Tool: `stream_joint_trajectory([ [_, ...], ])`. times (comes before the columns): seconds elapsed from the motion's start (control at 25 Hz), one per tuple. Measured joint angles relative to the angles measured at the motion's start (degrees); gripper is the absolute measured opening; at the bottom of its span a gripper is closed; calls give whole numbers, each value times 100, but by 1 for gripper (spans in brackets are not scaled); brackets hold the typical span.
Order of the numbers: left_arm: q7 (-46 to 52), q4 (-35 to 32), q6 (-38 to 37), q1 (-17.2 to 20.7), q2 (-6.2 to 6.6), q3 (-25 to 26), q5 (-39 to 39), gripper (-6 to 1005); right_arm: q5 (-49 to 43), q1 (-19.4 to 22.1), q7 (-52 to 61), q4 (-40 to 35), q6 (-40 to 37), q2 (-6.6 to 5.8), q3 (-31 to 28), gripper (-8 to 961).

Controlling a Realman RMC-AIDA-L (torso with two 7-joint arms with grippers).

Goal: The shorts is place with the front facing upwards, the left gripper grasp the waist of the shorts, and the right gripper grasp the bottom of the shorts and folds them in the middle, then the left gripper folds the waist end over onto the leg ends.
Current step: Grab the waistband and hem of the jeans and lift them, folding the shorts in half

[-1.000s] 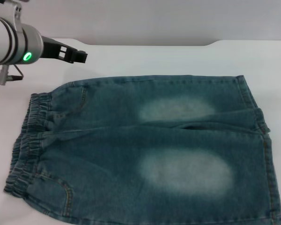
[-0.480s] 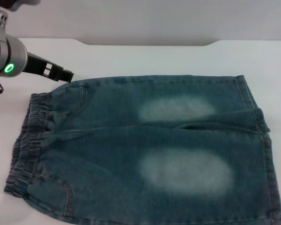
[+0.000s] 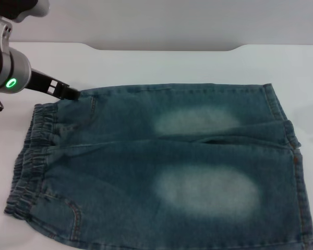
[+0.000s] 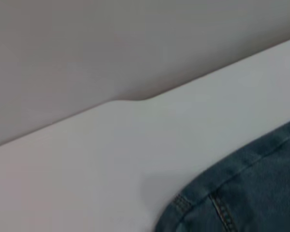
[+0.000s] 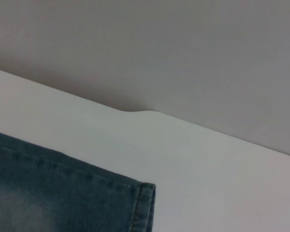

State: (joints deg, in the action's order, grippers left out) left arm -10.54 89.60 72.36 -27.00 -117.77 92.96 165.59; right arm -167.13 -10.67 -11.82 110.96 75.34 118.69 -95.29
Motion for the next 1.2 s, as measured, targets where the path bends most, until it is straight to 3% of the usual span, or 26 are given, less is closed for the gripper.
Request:
stream_joint_trajectory([
  [0.28,-7,339,937,-25,22,175,5,824,-4,471,197,324,174,14,-212,795],
  [0.64,7,442,2139,-47,43,249,9,811,-4,1052,454,450,155,36,-233,792],
  [1.2,258,-71,2931,3,55,176,8,791,-4,990,554,-90,-176,18,-125,785],
])
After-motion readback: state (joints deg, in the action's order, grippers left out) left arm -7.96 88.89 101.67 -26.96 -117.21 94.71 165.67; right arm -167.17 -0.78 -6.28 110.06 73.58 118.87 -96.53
